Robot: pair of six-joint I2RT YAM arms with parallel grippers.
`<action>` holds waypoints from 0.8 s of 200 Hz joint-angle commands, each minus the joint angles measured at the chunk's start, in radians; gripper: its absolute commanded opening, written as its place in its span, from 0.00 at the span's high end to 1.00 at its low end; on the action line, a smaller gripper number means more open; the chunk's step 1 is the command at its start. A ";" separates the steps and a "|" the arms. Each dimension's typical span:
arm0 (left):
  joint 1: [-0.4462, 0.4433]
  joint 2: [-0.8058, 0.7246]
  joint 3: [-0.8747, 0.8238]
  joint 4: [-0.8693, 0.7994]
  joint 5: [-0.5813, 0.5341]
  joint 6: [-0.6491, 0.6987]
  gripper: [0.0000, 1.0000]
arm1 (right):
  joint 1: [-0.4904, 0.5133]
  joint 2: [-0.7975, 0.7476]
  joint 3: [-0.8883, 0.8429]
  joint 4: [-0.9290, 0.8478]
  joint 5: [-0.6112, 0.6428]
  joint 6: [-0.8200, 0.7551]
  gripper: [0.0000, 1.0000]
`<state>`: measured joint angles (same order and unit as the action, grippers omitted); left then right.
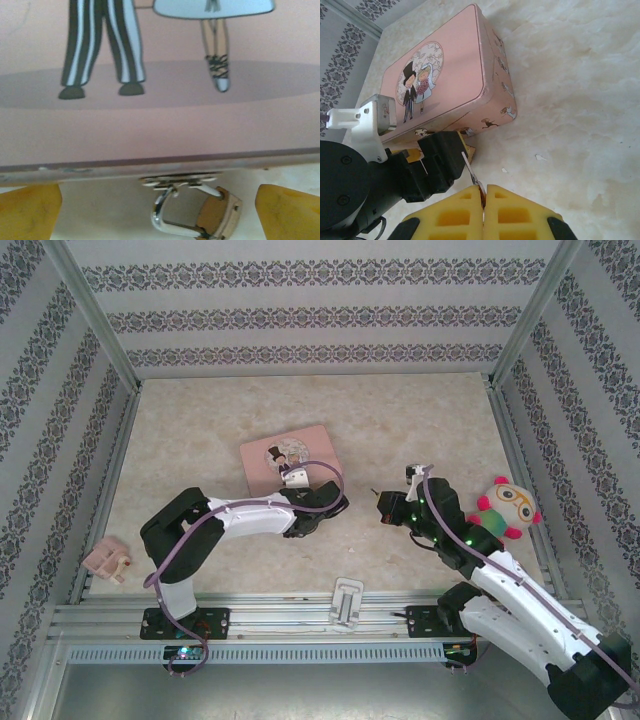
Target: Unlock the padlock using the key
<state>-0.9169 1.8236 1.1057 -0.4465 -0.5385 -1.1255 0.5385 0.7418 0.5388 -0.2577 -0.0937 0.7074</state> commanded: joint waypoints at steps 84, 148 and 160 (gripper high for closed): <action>0.005 -0.164 -0.130 -0.142 -0.063 -0.013 0.09 | -0.009 -0.019 -0.039 0.024 0.015 0.039 1.00; 0.049 -0.244 -0.170 -0.054 -0.002 0.105 0.08 | -0.010 -0.005 -0.028 0.026 0.008 0.036 1.00; 0.049 -0.255 -0.170 -0.012 0.049 0.132 0.08 | -0.010 -0.005 -0.028 0.025 0.009 0.036 1.00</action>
<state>-0.8749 1.6131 0.9424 -0.5228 -0.5499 -1.0821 0.5385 0.7357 0.5148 -0.2504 -0.0937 0.7341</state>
